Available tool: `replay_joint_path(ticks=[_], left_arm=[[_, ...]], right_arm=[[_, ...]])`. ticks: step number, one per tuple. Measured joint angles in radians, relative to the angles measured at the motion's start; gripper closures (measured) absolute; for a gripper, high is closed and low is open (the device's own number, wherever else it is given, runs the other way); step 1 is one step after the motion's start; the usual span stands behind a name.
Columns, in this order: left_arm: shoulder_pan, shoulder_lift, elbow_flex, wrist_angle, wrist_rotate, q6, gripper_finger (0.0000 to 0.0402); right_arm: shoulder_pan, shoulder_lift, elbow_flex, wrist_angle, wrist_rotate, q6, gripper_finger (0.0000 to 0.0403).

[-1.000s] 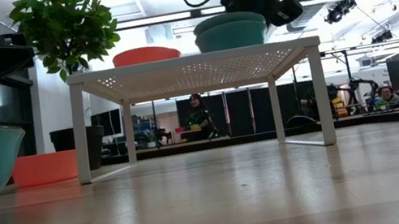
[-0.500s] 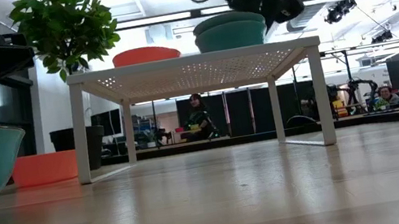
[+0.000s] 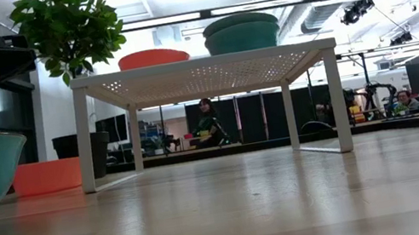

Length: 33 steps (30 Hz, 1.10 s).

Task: Pick & Place Mini bowls
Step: Stack the blue patterned bowl on the blue patterned bowls on the shelf

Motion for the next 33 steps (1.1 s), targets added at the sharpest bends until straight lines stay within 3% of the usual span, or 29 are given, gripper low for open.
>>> replay_joint_path(ticks=[9,19,23,33], left_arm=[[0.0,0.0,0.0,0.0,0.0,0.0,0.0392],[0.0,0.0,0.0,0.0,0.0,0.0,0.0392],[0.0,0.0,0.0,0.0,0.0,0.0,0.0392],[0.0,0.0,0.0,0.0,0.0,0.0,0.0392]], right_arm=[[0.152,-0.16,0.0,-0.033,0.25,-0.067,0.0322],[0.363,-0.223,-0.027,-0.019,0.484,-0.061,0.0349],[0.427,-0.295,-0.22,0.116,0.515,-0.099,0.0358],[0.429,-0.589,-0.784,0.752,0.373,-0.161,0.038]])
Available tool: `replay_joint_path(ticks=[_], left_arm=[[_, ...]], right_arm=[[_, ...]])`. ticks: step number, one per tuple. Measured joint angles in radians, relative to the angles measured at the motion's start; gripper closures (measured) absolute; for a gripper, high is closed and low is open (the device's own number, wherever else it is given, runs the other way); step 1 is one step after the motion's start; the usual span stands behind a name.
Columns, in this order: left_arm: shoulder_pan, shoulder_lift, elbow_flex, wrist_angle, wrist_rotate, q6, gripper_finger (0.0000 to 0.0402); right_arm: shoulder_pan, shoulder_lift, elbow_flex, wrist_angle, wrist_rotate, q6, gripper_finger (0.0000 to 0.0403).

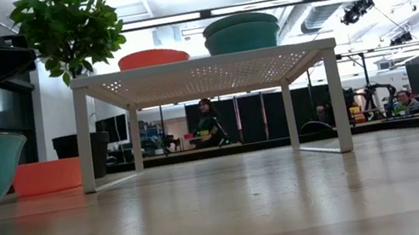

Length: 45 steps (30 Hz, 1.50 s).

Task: Pick & Place Mini bowls
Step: Stack the blue patterned bowl on the blue patterned bowls on the shelf

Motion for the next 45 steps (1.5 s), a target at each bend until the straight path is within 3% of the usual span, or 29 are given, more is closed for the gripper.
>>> replay_joint_path(ticks=[9,15,25,31,36,43,45], left_arm=[[0.0,0.0,0.0,0.0,0.0,0.0,0.0392],[0.0,0.0,0.0,0.0,0.0,0.0,0.0392],[0.0,0.0,0.0,0.0,0.0,0.0,0.0392],[0.0,0.0,0.0,0.0,0.0,0.0,0.0392],[0.0,0.0,0.0,0.0,0.0,0.0,0.0392],[0.0,0.0,0.0,0.0,0.0,0.0,0.0392],[0.0,0.0,0.0,0.0,0.0,0.0,0.0392]], right_arm=[[0.0,-0.085,-0.444,0.55,-0.087,0.015,0.0396],[0.0,-0.087,-0.587,0.778,-0.101,-0.023,0.0402],[0.001,-0.15,-0.592,0.733,-0.101,-0.134,0.0402],[0.0,-0.17,-0.593,0.626,0.001,-0.141,0.0402],[0.0,-0.17,-0.593,0.566,-0.014,-0.136,0.0402],[0.001,-0.173,-0.594,0.576,-0.015,-0.148,0.0403],[0.001,-0.183,-0.633,0.656,-0.009,-0.145,0.0403]])
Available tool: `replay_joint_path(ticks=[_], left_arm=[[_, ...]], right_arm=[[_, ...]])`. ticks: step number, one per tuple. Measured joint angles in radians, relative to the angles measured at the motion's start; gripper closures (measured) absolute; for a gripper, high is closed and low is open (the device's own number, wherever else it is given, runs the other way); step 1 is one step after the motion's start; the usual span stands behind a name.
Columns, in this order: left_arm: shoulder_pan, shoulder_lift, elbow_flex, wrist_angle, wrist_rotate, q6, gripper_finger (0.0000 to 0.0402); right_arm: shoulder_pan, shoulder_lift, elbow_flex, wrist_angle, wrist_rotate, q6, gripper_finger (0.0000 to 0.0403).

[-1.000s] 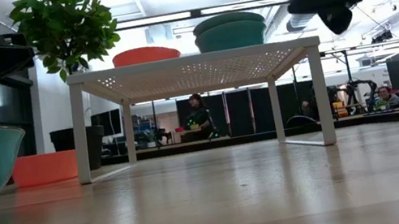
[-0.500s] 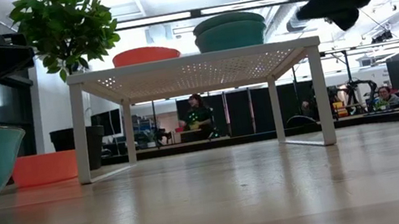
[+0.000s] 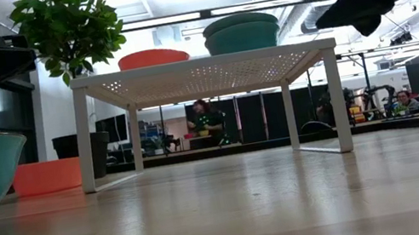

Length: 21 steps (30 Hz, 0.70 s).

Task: Pick & Place Mini bowls
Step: Stack the blue patterned bowl on the blue patterned bowls on the shelf

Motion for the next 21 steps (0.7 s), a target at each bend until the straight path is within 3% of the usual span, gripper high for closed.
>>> replay_joint_path(ticks=[5,8,13,18,21], left_arm=[[0.0,0.0,0.0,0.0,0.0,0.0,0.0392],[0.0,0.0,0.0,0.0,0.0,0.0,0.0392],[0.0,0.0,0.0,0.0,0.0,0.0,0.0392],[0.0,0.0,0.0,0.0,0.0,0.0,0.0392],[0.0,0.0,0.0,0.0,0.0,0.0,0.0392]], right_arm=[[-0.002,-0.058,-0.212,0.3,0.008,0.041,0.0403],[-0.003,-0.095,-0.289,0.388,0.047,0.047,0.0403],[-0.003,-0.139,-0.271,0.339,0.066,-0.003,0.0403],[-0.011,-0.185,-0.269,0.332,-0.047,-0.079,0.0403],[-0.044,-0.226,-0.287,0.29,-0.059,-0.067,0.0403]])
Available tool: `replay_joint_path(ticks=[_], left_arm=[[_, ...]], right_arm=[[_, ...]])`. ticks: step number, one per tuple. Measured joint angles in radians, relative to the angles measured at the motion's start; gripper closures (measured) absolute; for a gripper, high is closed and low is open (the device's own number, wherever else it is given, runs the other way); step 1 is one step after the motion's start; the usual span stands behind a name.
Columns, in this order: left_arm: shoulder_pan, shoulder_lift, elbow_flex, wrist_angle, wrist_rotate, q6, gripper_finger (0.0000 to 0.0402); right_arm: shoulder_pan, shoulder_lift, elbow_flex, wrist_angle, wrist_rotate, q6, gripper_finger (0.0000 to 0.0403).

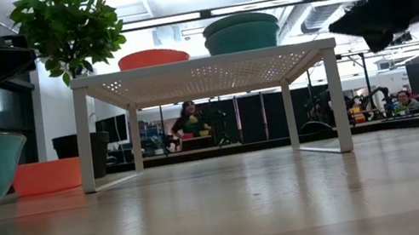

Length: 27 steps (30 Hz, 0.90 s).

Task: Pick & Place Mini bowls
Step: Stack the blue patterned bowl on the blue patterned bowls on the shelf

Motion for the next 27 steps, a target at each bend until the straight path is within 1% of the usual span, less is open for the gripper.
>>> replay_joint_path(ticks=[4,6,10,15,21,27], left_arm=[[0.0,0.0,0.0,0.0,0.0,0.0,0.0392],[0.0,0.0,0.0,0.0,0.0,0.0,0.0392],[0.0,0.0,0.0,0.0,0.0,0.0,0.0392],[0.0,0.0,0.0,0.0,0.0,0.0,0.0392],[0.0,0.0,0.0,0.0,0.0,0.0,0.0392],[0.0,0.0,0.0,0.0,0.0,0.0,0.0392]], right_arm=[[-0.067,-0.045,-0.006,-0.105,-0.058,0.05,0.0403],[-0.099,-0.055,-0.006,-0.118,-0.088,0.051,0.0403],[-0.143,-0.055,-0.006,-0.112,-0.18,-0.017,0.0403],[-0.153,-0.055,-0.006,-0.113,-0.257,-0.09,0.0403],[-0.153,-0.055,-0.006,-0.075,-0.245,-0.055,0.0403],[-0.153,-0.055,-0.006,-0.079,-0.244,-0.087,0.0403]])
